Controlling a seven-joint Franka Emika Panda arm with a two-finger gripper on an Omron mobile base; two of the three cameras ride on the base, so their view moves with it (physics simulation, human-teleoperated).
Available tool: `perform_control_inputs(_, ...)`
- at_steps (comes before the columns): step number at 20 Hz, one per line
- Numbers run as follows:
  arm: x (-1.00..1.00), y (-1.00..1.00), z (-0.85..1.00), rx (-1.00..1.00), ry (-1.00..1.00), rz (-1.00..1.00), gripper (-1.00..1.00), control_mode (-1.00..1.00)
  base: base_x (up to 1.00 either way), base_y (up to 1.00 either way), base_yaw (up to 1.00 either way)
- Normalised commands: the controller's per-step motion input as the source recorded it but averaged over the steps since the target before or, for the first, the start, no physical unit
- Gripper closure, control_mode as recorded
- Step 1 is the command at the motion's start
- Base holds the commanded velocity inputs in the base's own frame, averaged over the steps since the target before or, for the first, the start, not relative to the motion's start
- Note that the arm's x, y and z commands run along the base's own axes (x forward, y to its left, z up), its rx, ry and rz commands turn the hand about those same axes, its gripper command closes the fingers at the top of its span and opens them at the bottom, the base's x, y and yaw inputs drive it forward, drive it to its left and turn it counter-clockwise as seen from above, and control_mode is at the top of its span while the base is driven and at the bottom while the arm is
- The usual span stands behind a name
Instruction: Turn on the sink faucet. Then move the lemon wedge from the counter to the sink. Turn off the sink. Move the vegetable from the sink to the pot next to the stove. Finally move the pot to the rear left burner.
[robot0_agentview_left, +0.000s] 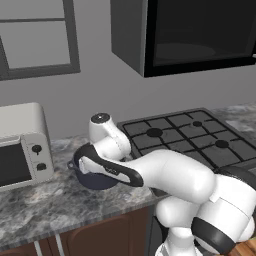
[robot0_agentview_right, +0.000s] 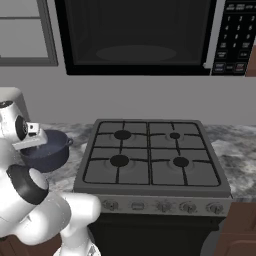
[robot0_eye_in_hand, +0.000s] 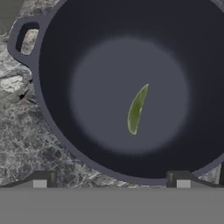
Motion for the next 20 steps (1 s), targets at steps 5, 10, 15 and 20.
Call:
perform_control_inputs(5, -0.02, 0.00, -0.05, -0.03, 0.08, 0.23, -1.00, -1.00, 0.00, 0.00, 0.00)
perform_control_inputs(10, 0.01, 0.00, -0.13, -0.04, 0.08, 0.20, -1.00, -1.00, 0.00, 0.00, 0.00)
perform_control_inputs(15, 0.09, 0.06, -0.17, -0.06, 0.06, 0.18, -1.00, -1.00, 0.00, 0.00, 0.00)
perform_control_inputs(20, 0.38, 0.19, -0.09, -0.03, 0.01, 0.16, -1.00, -1.00, 0.00, 0.00, 0.00)
